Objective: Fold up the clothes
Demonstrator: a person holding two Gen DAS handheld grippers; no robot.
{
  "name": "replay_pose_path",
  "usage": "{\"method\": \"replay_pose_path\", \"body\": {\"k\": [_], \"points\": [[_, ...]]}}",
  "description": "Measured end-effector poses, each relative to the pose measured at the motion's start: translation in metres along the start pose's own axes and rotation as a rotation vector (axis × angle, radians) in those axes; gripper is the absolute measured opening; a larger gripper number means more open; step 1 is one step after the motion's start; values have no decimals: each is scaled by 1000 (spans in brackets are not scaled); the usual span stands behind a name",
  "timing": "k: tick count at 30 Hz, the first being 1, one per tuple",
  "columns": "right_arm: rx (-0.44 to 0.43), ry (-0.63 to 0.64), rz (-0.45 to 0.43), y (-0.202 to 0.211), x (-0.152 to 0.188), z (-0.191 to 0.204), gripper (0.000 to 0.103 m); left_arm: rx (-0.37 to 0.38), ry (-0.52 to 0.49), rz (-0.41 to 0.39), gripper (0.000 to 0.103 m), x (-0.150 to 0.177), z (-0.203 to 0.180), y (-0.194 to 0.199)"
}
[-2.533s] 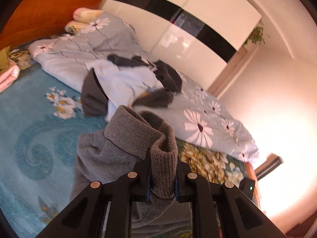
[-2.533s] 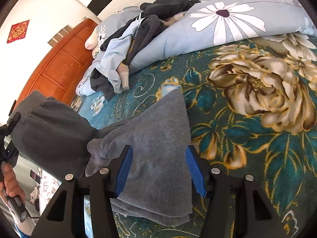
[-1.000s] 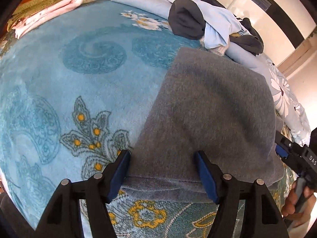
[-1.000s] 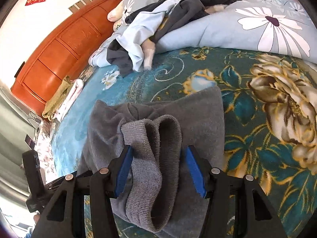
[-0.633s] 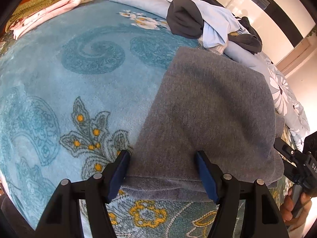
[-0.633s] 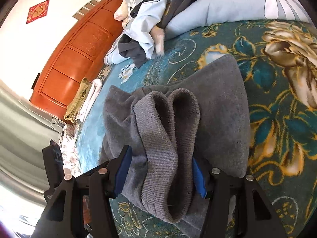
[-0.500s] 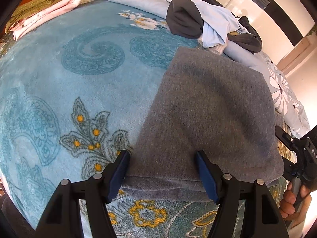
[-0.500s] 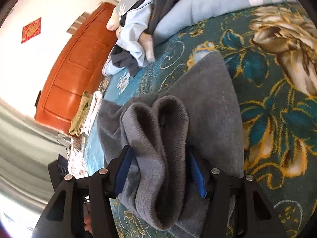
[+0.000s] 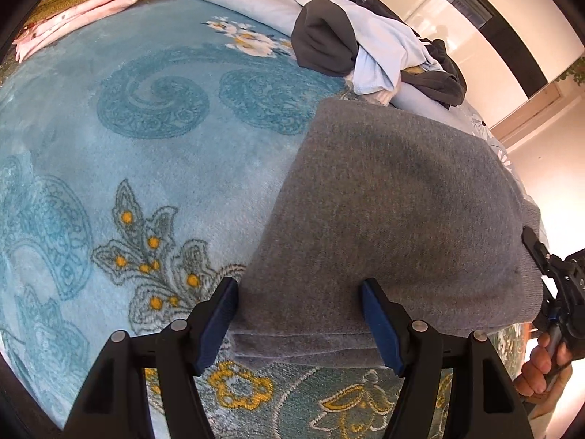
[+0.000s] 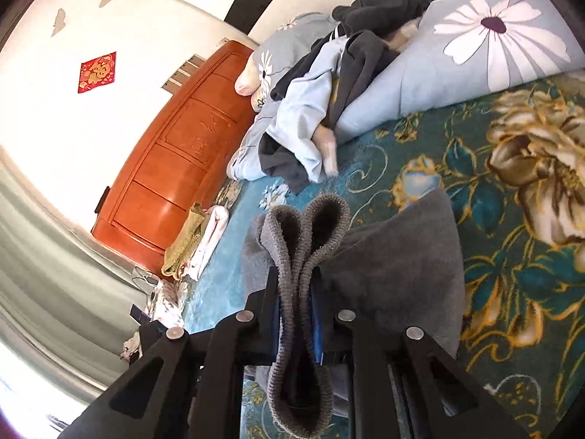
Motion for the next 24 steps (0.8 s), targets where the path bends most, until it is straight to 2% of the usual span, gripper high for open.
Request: {"method": "replay_pose_path", "body": {"k": [4, 7, 9, 13, 15, 18, 20, 22, 24], "points": [[85, -109, 42, -11, 12, -54, 14, 13, 9, 37, 72, 8, 0, -9], [57, -233, 70, -17, 24, -86, 14, 13, -4, 37, 72, 8, -4, -7], [26, -274, 70, -16, 27, -92, 14, 17, -7, 32, 72, 7, -5, -4], [39, -241, 84, -17, 22, -88, 15, 27, -7, 24, 73, 4, -5, 6], [45, -236, 92, -15, 21, -88, 18, 31, -18, 6, 73, 1, -6, 16], [101, -219, 82, -4, 16, -95, 20, 11, -56, -31, 73, -8, -6, 32], [192, -209, 48, 10, 8, -106, 20, -2, -84, -51, 73, -16, -10, 37], [296, -182, 9, 24, -2, -112, 24, -3, -115, -44, 73, -23, -22, 32], [320, -127, -18, 32, -9, -100, 24, 17, -163, -25, 73, -28, -42, 23]]}}
Point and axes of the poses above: each gripper's, at about its wrist camera, not at the fingertips, and y roughly against the way its jaws point, z to its left, x to its underside, the point moved 8 cm from there along -y, roughly the way its jaws point, and after that the axes turned 8 degrees about x, right-handed, at the moved point
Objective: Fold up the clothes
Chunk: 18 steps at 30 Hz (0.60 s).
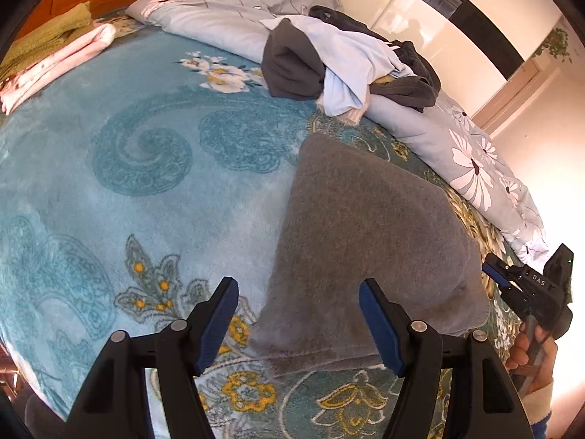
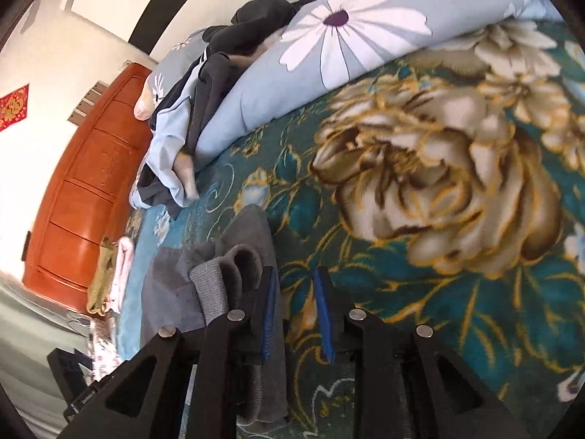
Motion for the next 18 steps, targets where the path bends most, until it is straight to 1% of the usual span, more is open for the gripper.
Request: {"method": "replay_pose_path", "body": {"k": [1, 3, 4, 6, 7, 9, 11, 14, 16, 18], "points": [[-6, 37, -8, 3, 0, 11, 24, 9, -34, 6, 73, -4, -13, -5], [-31, 150, 4, 2, 9, 43, 24, 32, -112, 21, 73, -9, -38, -14], [-41, 211, 15, -1, 16, 59, 24, 29, -144, 26, 73, -10, -45, -18], [-69, 310, 53, -11, 32, 85, 27, 20, -205, 37, 73, -13, -58, -26], [-85, 355, 76, -15, 40, 95, 27, 10, -218, 40, 73, -14, -59, -30], [-76, 433, 87, -22, 47, 103, 27, 7, -209, 60, 73, -16, -53, -38], [-35, 438, 61, -27, 39, 96, 28, 27, -191, 62, 73, -19, -44, -45], [-58, 356, 83, -39, 28, 84, 28, 41, -167, 64, 73, -20, -34, -56], [-73, 338, 82, -46, 26, 83, 28, 40, -153, 75, 73, -17, -28, -64], [-66, 329, 93, -54, 28, 82, 27, 29, -152, 76, 72, -14, -24, -68]]}}
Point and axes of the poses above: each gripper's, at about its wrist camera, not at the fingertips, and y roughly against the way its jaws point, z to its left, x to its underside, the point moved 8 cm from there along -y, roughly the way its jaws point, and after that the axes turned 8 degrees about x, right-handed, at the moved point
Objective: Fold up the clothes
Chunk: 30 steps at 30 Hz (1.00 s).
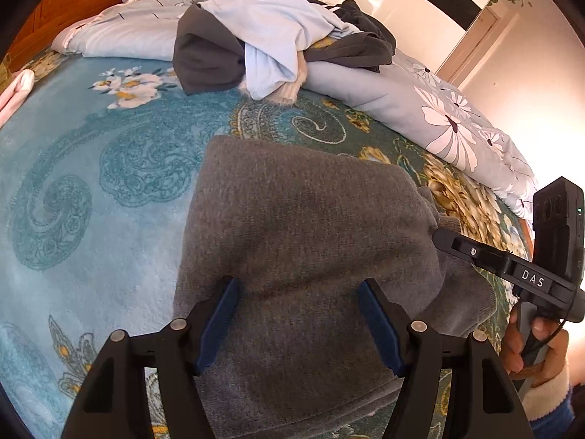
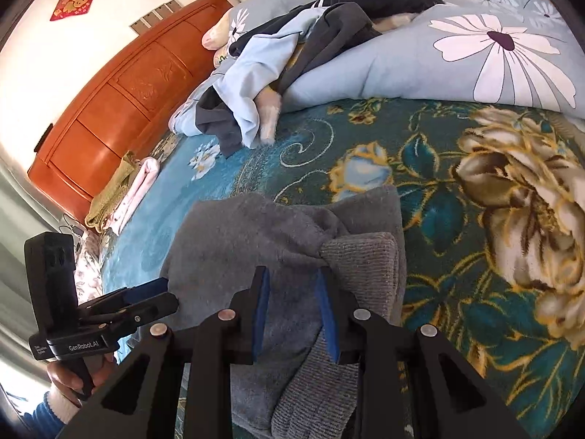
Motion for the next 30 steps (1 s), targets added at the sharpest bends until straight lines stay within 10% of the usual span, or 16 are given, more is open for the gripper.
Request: {"method": "replay_pose_path", "body": {"k": [24, 30], "points": [[103, 63, 15, 34, 51, -3, 42, -100, -97, 10, 72, 43, -7, 25], [85, -76, -12, 44, 47, -33, 57, 40, -12, -34, 73, 35, 6, 35]]}}
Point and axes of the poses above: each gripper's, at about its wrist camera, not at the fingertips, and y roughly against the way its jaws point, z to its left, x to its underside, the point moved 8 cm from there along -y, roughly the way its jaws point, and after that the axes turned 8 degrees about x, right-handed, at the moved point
